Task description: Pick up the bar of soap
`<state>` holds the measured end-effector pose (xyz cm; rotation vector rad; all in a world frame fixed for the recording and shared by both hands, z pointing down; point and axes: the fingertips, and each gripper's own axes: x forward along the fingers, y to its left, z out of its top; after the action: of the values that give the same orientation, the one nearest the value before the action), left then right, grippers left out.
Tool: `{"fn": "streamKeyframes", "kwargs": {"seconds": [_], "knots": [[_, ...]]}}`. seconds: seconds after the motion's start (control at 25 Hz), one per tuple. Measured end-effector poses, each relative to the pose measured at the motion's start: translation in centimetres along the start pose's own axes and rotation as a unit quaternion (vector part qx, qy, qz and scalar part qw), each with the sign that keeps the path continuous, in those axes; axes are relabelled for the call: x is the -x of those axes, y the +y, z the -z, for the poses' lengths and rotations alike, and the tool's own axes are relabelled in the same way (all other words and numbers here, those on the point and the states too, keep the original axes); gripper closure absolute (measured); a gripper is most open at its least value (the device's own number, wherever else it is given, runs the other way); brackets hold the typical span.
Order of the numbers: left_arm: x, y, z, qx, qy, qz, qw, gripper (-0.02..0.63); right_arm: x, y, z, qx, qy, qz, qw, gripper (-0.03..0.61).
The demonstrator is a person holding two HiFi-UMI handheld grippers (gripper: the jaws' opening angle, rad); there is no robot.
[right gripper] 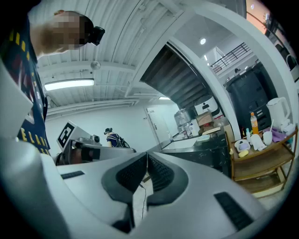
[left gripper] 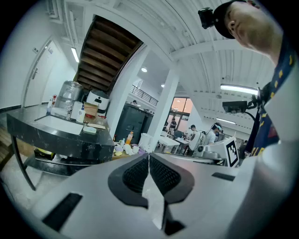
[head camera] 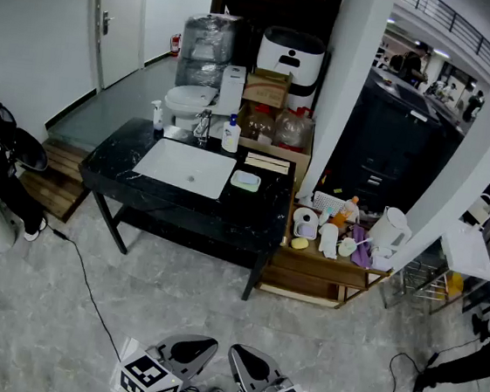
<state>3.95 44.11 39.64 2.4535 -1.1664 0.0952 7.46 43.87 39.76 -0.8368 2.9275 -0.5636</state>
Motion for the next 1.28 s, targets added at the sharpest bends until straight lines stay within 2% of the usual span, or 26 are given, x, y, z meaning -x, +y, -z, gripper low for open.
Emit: {"fn": "streamKeyframes", "kwargs": {"seconds": [0.24, 0.48, 0.76, 1.0, 1.28], "knots": [[0.0, 2.9, -1.1, 0.003, 0.0, 0.009, 1.0, 0.6, -2.8, -0.5, -0.3, 0.004, 0.0, 0.012, 1.0, 0.56], [-0.6, 6.3, -3.2, -0.007, -0.002, 0.041, 0.9991, 0.6, -6.5, -1.5, -1.2, 0.018, -0.006, 0.041, 0.999, 0.56], [-1.3, 10.5, -5.1, -0.015, -0.011, 0.09, 0.9958, 0.6, -10.0, -3.5, -1.7, 0.015, -0.028, 0.104, 0.994, 0.558], [-1.6, 12.2, -5.4, -0.013, -0.001, 0.139, 0.9903, 0.6, -11.1, -3.9, -1.6, 0.008, -0.033, 0.161, 0.986, 0.558], [-2.7, 13.7, -4.8, 0.003, 0.009, 0.164, 0.9864, 0.6, -12.4, -5.0, -0.6, -0.004, -0.021, 0.186, 0.982, 0.558]]}}
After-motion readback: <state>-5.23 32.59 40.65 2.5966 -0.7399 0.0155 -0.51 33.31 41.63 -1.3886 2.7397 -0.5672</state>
